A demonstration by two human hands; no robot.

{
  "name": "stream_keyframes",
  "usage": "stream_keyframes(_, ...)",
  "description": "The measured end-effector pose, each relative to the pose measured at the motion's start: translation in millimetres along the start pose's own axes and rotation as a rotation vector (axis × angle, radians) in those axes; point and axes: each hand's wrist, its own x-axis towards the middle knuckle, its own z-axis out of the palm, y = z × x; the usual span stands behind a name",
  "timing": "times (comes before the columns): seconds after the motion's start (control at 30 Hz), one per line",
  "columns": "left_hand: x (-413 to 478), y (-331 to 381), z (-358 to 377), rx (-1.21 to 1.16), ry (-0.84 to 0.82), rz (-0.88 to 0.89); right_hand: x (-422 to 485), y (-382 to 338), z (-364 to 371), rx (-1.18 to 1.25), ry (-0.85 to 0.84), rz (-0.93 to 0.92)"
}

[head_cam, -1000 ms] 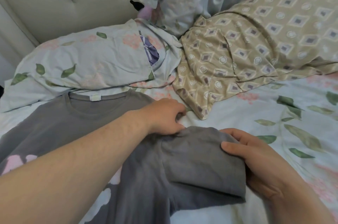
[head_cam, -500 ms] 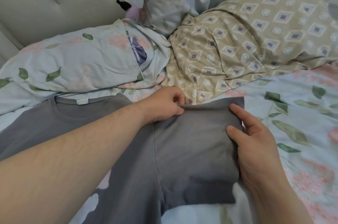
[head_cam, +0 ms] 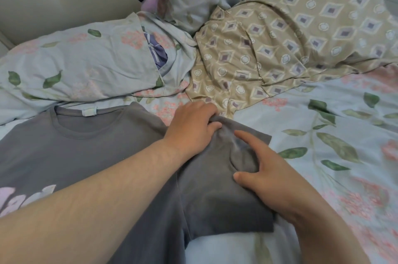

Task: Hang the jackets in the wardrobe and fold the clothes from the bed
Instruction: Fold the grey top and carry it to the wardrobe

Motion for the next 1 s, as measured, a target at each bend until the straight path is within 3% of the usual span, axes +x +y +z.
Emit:
stream_keyframes(0.1, -31.3, -9.0, -14.4, -0.077, 0.278, 0.009, -0.5, 5.0, -6.7, 0.375, -0.004, -0.067)
stream_keyframes(0.17, -64.2, -28.3, -23.1, -0.087, 0.354, -0.043, -0.3, 5.4, -1.1, 0.612, -0.011, -0.108)
stream_keyframes(0.2, -82.2, -40.2, -26.2, -0.052, 0.319, -0.087, 0.6, 5.4, 4.9, 0.669, -0.004, -0.115)
stream_keyframes(0.27, -110.8, -57.8, -30.1, 0.068, 0.095, -0.172, 2.8, 5.0, 18.0, 0.732, -0.015, -0.114)
stream_keyframes(0.37, -129.2, -66.1, -20.8, 0.304, -0.25, -0.24, 7.5, 3.3, 23.5, 0.716, 0.004, -0.1)
stream_keyframes(0.5, -124.9, -61.3, -18.8, 0.288, -0.297, -0.227, 12.3, 6.1, 21.7, 0.679, 0.106, -0.023)
stream_keyframes(0.63, -175.7, -70.0, -28.9, 0.2, -0.198, -0.255, 14.2, 7.8, 23.9, 0.699, 0.119, 0.004)
stream_keyframes(0.77, -221.2, -114.1, -47.3, 0.278, -0.121, -0.452, 15.8, 3.9, 28.3, 0.786, 0.128, 0.081)
stream_keyframes(0.9, -220.4, -143.4, -47.6, 0.22, -0.095, -0.477, 12.9, -4.9, 27.5, 0.731, 0.164, 0.151)
stream_keyframes(1.0, -221.1, -147.1, -37.3, 0.216, -0.042, -0.457, 3.9, -19.5, 31.7, 0.562, 0.216, 0.175)
